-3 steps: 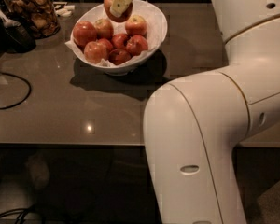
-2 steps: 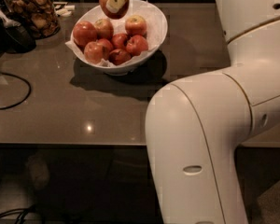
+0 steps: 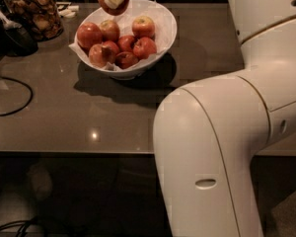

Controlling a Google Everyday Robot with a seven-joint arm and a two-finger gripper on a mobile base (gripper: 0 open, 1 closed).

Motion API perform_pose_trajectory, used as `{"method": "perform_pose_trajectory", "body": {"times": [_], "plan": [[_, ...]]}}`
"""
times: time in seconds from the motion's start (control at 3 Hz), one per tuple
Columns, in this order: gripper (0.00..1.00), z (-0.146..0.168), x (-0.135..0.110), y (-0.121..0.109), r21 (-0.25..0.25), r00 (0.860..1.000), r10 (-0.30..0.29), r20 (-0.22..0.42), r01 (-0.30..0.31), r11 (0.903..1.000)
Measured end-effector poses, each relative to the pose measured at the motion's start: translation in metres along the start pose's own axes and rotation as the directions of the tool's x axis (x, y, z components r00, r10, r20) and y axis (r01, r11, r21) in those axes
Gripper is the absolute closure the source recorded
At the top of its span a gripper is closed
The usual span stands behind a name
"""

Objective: Pick apple from white bowl

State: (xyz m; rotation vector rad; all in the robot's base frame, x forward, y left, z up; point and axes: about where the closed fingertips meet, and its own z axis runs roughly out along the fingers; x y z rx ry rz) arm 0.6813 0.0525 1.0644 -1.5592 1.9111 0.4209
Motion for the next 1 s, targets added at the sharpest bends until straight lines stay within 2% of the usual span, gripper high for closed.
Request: {"method": "perform_pose_trajectory", "body": {"times": [1.0], "plan": [[1.00, -0.006, 0.005, 0.020, -0.030, 0.998, 0.052, 0.025, -0.051, 0.9982]]}}
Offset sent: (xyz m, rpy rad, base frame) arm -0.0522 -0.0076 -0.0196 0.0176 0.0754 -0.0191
